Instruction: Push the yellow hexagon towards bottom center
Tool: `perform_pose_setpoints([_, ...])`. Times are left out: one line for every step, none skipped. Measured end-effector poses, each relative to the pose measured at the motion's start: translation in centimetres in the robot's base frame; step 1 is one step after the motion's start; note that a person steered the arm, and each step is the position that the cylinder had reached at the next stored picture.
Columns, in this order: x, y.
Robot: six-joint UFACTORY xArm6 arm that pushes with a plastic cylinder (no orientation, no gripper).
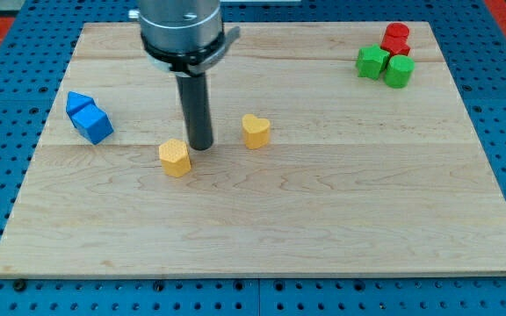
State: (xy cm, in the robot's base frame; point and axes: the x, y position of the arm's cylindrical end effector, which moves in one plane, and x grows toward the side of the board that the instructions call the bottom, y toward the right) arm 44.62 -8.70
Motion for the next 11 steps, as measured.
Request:
perform_pose_setpoints([4.3, -1.9])
perform_pose_setpoints([8.7, -1.8])
perform_pose_setpoints([5.2, -1.6])
perform_pose_setpoints([4.3, -4.3])
perform_pose_setpoints([8.2, -8.3])
perform_pose_setpoints([9.2, -4.0])
perform_pose_setpoints([9.2, -8.3])
perform_pose_setpoints([11.2, -11.9])
perform_pose_setpoints([12.2, -6.7])
perform_pose_setpoints([11.6, -3.8])
perform_pose_setpoints([4.5, -4.0])
